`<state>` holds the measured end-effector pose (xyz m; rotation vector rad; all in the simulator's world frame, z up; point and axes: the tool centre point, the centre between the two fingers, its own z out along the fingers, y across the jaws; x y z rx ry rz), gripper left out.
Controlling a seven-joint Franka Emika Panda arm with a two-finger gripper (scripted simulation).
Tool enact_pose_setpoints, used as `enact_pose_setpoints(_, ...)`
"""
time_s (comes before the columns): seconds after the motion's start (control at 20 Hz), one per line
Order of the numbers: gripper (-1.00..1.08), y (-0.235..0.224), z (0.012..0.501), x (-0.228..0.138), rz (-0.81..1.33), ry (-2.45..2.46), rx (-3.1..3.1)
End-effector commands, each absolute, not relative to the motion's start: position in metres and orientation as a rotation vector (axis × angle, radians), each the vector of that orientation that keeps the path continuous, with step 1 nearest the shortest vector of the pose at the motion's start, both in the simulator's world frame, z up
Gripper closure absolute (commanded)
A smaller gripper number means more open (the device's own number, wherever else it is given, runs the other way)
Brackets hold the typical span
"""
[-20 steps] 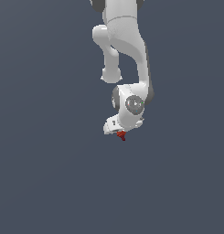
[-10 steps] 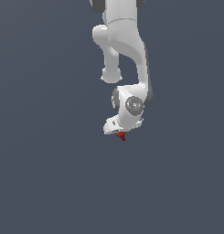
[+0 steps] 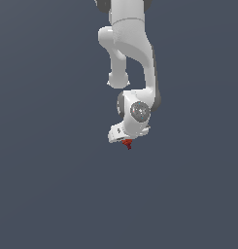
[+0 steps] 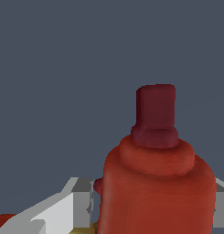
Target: Pick up the object and move it to a goal position.
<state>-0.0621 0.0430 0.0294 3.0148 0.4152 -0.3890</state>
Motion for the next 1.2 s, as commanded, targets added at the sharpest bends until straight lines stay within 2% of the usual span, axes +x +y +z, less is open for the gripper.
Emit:
enact_pose_setpoints(0.0, 1.08, 0.031, 0.037, -0.062, -0.383, 0.412, 3.015)
enact_pose_setpoints(0.3, 1.08, -0.017, 0.061, -0.066, -0.384, 0.412, 3.016)
enact_pose_setpoints(1.15, 1.08, -0.2, 0.154, -0.077, -0.385, 0.411, 3.016)
